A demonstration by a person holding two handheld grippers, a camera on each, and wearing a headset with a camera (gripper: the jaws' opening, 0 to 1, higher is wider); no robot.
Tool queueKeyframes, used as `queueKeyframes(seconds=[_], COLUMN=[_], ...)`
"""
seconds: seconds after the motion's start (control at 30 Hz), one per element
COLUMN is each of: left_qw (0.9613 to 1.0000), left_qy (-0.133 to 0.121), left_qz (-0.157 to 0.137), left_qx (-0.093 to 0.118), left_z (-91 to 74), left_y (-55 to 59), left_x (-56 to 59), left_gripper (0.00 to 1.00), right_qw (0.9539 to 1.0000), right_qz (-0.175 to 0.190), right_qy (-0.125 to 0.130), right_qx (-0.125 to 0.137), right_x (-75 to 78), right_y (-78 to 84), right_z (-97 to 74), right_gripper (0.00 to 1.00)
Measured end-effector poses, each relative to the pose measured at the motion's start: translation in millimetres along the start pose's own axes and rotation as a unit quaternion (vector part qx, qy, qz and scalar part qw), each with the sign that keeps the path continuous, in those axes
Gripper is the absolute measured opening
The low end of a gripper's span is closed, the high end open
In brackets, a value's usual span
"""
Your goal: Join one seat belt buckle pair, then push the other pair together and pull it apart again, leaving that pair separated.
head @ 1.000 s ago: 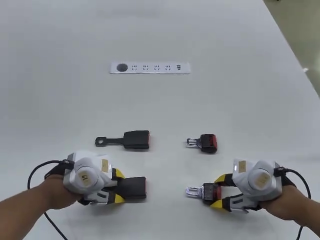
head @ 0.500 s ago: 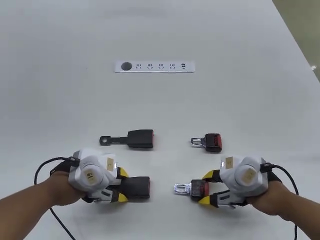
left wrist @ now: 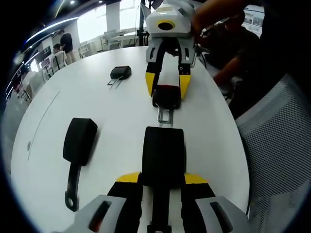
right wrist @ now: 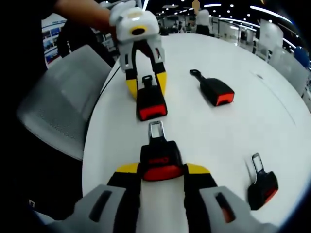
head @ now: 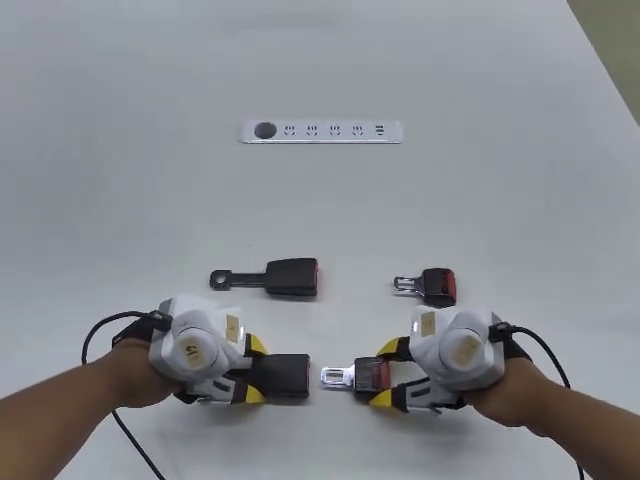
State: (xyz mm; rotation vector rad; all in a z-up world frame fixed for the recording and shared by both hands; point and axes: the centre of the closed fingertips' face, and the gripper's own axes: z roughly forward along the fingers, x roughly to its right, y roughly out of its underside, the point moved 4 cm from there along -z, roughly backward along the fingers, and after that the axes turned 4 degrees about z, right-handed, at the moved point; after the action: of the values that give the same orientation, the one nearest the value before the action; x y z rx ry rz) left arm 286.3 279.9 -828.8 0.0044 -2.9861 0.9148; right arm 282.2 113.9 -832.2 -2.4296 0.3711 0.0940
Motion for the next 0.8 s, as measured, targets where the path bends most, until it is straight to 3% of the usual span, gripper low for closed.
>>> queueKeyframes(seconds=[0.47, 0.57, 0.67, 0.7, 0.8], left_qw=[0.9999, 1.0000, 0.9999, 0.9999, 0.9999], left_qy=[0.003, 0.002, 0.001, 0.002, 0.003], left_qz=[0.006, 0.001, 0.003, 0.006, -0.005], left_qx=[-0.011, -0.009, -0.016, -0.014, -0.011], left_z=[0.7, 0.8, 0.4, 0.1, -0.8], left_y=[0.3, 0.3, 1.3, 0.8, 1.5], left_x=[-0.2, -0.6, 0.1, 0.0, -0.3], left_gripper=[0.31, 0.31, 0.31, 0.31, 0.31], right_qw=[0.9999, 0.9997, 0.9999, 0.9996, 0.9999], right_qz=[-0.012, -0.014, -0.009, -0.028, -0.011], right_qy=[-0.008, -0.016, -0.003, -0.008, -0.009], right_qx=[0.003, 0.011, 0.005, 0.002, 0.009], right_x=[-0.5, -7.7, -5.9, -7.2, -5.4], right_y=[-9.9, -15.6, -20.6, -19.4, -17.0], right_z=[8.1, 13.9, 18.6, 18.5, 16.6], right_gripper=[0.33, 0.33, 0.33, 0.33, 0.33])
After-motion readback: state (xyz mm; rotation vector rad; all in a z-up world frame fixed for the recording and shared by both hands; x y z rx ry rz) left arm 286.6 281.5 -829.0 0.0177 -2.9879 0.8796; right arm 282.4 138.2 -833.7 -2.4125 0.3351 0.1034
